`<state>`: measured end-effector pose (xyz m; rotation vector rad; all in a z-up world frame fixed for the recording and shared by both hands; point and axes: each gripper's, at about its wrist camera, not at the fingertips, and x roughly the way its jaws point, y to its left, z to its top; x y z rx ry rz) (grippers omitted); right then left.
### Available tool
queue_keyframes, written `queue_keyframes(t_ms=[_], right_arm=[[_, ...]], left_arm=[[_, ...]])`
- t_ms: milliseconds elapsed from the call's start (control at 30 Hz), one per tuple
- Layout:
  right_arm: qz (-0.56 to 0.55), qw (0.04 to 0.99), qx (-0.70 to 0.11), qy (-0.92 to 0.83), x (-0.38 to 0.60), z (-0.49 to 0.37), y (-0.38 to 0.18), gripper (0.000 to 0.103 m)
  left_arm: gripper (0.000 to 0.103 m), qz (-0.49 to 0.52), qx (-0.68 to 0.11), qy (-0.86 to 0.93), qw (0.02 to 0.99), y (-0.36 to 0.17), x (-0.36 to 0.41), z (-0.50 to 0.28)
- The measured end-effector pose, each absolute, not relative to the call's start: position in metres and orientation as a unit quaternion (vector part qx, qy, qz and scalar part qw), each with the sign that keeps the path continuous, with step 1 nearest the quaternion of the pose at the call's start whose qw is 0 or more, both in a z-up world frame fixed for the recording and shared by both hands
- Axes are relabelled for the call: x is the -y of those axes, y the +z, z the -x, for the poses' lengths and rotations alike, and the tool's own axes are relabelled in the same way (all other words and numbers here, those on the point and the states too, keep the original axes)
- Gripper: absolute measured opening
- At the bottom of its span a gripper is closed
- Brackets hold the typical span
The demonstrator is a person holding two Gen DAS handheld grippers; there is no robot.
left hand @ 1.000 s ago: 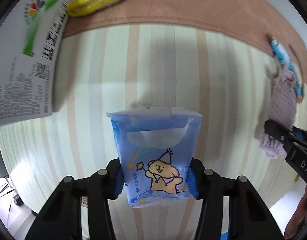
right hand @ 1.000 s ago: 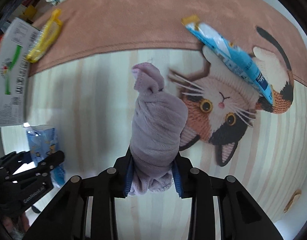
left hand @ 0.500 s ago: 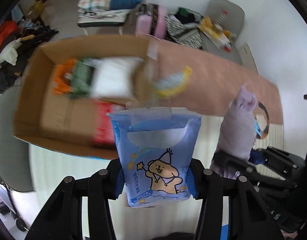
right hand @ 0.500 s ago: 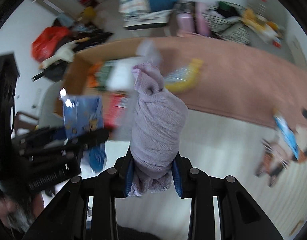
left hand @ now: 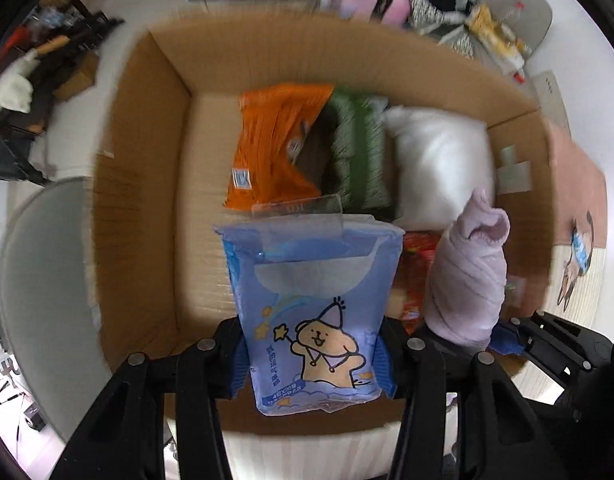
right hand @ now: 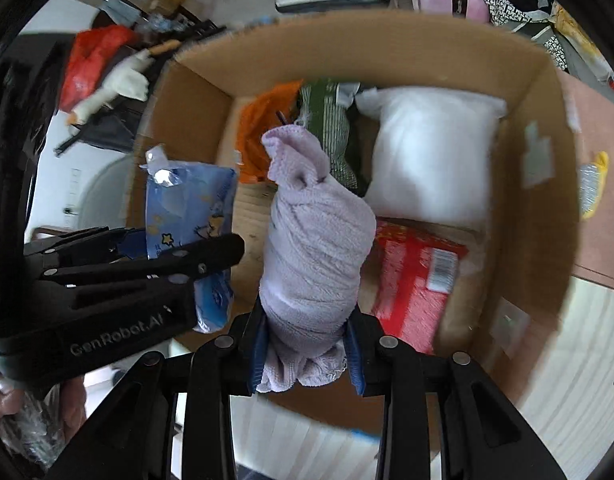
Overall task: Organize soft objects
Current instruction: 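Lower the tissue pack and cloth into the box and release both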
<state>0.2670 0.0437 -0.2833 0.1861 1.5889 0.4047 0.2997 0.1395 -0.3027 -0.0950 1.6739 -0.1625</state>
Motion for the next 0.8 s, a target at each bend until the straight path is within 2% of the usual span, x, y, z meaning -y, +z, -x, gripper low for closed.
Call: queue_keyframes(t_ms=[300,433,567,633,667,733,800], right_arm=[[-0.005,0.648,-0.747,0.148,-0.084,-0.265,-0.344,0.036],[-0.004,0.638,-0.757,0.139,-0.089,-0.263,-0.353,0.038],[-0.008,0.636,-0.761,0.127,-0.086,-0.261,-0.349,0.046],[-0.017,0.639,-0.758,0.129,-0.074,-0.263,-0.341,0.049],[-0.018,0.643,-0.755,0.127,-0.071,-0.263,-0.335,0.054],[-0.016,0.653,-0.748,0.121,-0.054,-0.262,-0.326,0.057],[-0.015,0.665,-0.739,0.107,-0.045,-0.26,-0.313,0.061]], left_arm=[[0.047,0.069,-0.78,-0.099,0.613,-0.359,-0.148,-0.285],[0.052,0.085,-0.792,-0.104,0.596,-0.369,-0.145,-0.277],[0.067,0.069,-0.782,-0.106,0.61,-0.356,-0.14,-0.273],[0.07,0.074,-0.774,-0.102,0.621,-0.344,-0.14,-0.269],[0.07,0.079,-0.771,-0.102,0.624,-0.338,-0.141,-0.267],[0.076,0.09,-0.759,-0.099,0.637,-0.321,-0.141,-0.26],[0.086,0.087,-0.746,-0.096,0.653,-0.303,-0.14,-0.254]])
